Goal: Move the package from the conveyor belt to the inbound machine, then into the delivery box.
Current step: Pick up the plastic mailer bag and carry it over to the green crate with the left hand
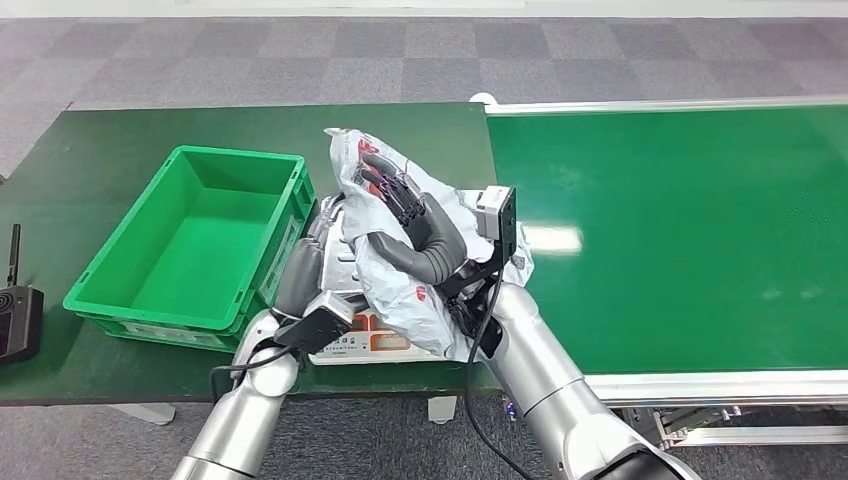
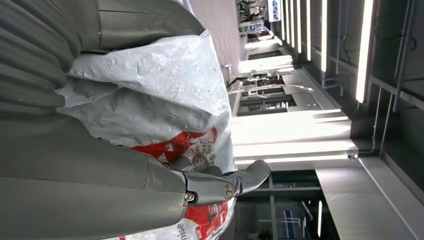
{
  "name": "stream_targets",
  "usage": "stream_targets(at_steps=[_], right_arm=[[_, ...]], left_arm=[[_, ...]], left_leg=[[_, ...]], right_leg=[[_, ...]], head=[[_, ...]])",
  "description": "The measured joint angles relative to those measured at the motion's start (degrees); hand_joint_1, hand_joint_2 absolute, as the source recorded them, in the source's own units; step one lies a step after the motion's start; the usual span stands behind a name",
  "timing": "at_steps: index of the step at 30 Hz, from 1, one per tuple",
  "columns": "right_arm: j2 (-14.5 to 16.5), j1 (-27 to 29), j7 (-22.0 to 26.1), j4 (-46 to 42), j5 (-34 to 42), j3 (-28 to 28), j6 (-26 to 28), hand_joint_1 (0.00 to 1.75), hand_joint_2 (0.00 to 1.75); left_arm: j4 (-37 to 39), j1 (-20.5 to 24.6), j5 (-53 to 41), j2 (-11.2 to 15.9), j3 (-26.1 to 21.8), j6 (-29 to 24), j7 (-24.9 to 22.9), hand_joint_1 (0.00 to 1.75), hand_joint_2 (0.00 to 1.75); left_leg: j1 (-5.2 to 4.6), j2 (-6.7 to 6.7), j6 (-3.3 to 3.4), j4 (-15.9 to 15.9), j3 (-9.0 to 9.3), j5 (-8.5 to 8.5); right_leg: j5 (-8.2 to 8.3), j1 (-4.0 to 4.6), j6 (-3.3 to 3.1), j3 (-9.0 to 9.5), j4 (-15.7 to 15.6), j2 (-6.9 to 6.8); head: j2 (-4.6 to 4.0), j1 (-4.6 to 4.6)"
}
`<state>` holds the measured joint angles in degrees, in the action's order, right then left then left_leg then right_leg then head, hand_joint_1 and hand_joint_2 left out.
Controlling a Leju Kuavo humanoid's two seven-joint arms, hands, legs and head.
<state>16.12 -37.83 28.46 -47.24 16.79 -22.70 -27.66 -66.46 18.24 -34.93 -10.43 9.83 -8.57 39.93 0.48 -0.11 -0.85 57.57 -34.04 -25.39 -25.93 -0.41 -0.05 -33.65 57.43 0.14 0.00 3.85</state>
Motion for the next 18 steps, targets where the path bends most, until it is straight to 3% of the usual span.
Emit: stream_targets(at_steps=[10, 14, 18], right_arm=[[-0.25, -1.14, 0.02, 0.01, 0.67, 1.93, 0.56, 0.00, 1.75], [-0.47, -1.16, 0.01, 0.01, 0.74, 2.80, 0.50, 0.00, 1.75], [-0.69, -1.14, 0.01, 0.00, 0.68, 3.36, 0.55, 0.00, 1.75]], left_arm=[[9.21, 6.70, 2.34, -1.48, 8.76, -0.81, 0.00, 0.00, 1.75], [11.18, 7.87, 4.86, -1.85, 10.44, -0.67, -0.02, 1.75, 1.75], [13.09, 9.15, 8.13, -1.90, 12.32, -1.01, -0.01, 1.75, 1.75]], left_leg=[[-0.02, 0.03, 0.02, 0.02, 0.01, 0.01], [-0.01, 0.03, 0.01, 0.02, 0.00, 0.01], [-0.01, 0.03, 0.01, 0.02, 0.00, 0.01]], right_leg=[[0.07, 0.00, 0.01, -0.01, 0.00, 0.03], [0.07, 0.02, 0.01, -0.03, 0.00, 0.04], [0.07, 0.02, 0.01, -0.03, 0.00, 0.06]], head=[[0.00, -0.01], [0.00, -0.01], [0.00, 0.00]])
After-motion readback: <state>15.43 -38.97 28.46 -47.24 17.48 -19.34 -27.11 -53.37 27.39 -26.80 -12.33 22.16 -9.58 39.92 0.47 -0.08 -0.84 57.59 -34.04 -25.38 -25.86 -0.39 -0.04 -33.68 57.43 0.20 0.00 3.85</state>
